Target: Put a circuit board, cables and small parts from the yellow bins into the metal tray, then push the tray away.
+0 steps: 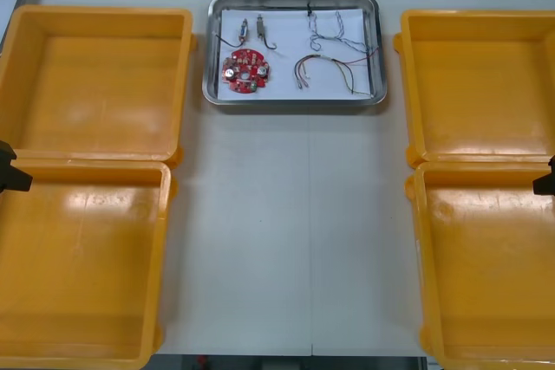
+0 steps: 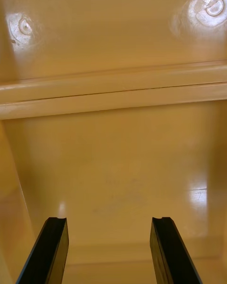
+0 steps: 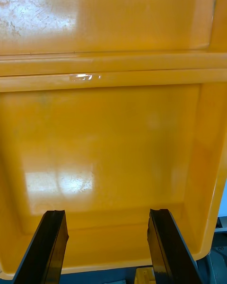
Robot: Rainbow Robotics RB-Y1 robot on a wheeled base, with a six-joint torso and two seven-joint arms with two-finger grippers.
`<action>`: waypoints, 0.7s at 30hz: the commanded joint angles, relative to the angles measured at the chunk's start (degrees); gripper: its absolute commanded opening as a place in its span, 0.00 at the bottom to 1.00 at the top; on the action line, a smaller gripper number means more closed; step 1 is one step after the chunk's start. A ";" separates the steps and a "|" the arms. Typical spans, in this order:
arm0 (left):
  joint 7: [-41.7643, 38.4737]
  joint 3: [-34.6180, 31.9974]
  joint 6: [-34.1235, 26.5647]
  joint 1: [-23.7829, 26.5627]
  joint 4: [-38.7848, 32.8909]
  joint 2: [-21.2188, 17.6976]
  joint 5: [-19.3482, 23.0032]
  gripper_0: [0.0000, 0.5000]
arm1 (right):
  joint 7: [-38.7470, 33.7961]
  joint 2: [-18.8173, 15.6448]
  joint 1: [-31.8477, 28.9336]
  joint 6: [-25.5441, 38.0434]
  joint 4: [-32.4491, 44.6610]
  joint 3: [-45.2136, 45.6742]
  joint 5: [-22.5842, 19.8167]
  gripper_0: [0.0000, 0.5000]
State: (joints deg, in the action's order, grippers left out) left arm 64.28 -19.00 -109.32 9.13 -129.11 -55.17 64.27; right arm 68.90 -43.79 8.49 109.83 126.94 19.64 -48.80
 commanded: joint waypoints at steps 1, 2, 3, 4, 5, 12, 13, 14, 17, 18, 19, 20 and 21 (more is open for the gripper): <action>-1.08 -1.48 0.43 -0.87 -1.32 -2.31 -0.20 1.00 | 0.36 -2.26 -0.93 0.17 1.91 1.89 -0.51 1.00; -1.08 -1.48 0.43 -0.87 -1.32 -2.31 -0.20 1.00 | 0.36 -2.26 -0.93 0.17 1.91 1.89 -0.51 1.00; -1.08 -1.48 0.43 -0.87 -1.32 -2.31 -0.20 1.00 | 0.36 -2.26 -0.93 0.17 1.91 1.89 -0.51 1.00; -1.08 -1.48 0.43 -0.87 -1.32 -2.31 -0.20 1.00 | 0.36 -2.26 -0.93 0.17 1.91 1.89 -0.51 1.00; -1.08 -1.48 0.43 -0.87 -1.32 -2.31 -0.20 1.00 | 0.36 -2.26 -0.93 0.17 1.91 1.89 -0.51 1.00; -1.08 -1.48 0.43 -0.87 -1.32 -2.31 -0.20 1.00 | 0.36 -2.26 -0.93 0.17 1.91 1.89 -0.51 1.00; -1.08 -1.48 0.43 -0.87 -1.32 -2.31 -0.20 1.00 | 0.36 -2.26 -0.93 0.17 1.91 1.89 -0.51 1.00; -1.08 -1.48 0.43 -0.87 -1.32 -2.31 -0.20 1.00 | 0.36 -2.26 -0.93 0.17 1.91 1.89 -0.51 1.00; -1.08 -1.48 0.43 -0.87 -1.32 -2.31 -0.20 1.00 | 0.36 -2.26 -0.93 0.17 1.91 1.89 -0.51 1.00; -1.08 -1.48 0.43 -0.87 -1.32 -2.31 -0.20 1.00 | 0.36 -2.26 -0.93 0.17 1.91 1.89 -0.51 1.00; -1.08 -1.48 0.43 -0.87 -1.32 -2.31 -0.20 1.00 | 0.36 -2.26 -0.93 0.17 1.91 1.89 -0.51 1.00; -1.08 -1.48 0.43 -0.87 -1.32 -2.31 -0.20 1.00 | 0.36 -2.26 -0.93 0.17 1.91 1.89 -0.51 1.00; -1.08 -1.48 0.43 -0.87 -1.32 -2.31 -0.20 1.00 | 0.36 -2.26 -0.93 0.17 1.91 1.89 -0.51 1.00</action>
State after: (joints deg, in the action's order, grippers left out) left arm 64.28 -19.00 -109.32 9.13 -129.11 -55.17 64.27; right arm 68.90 -43.79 8.48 109.83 126.94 19.64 -48.85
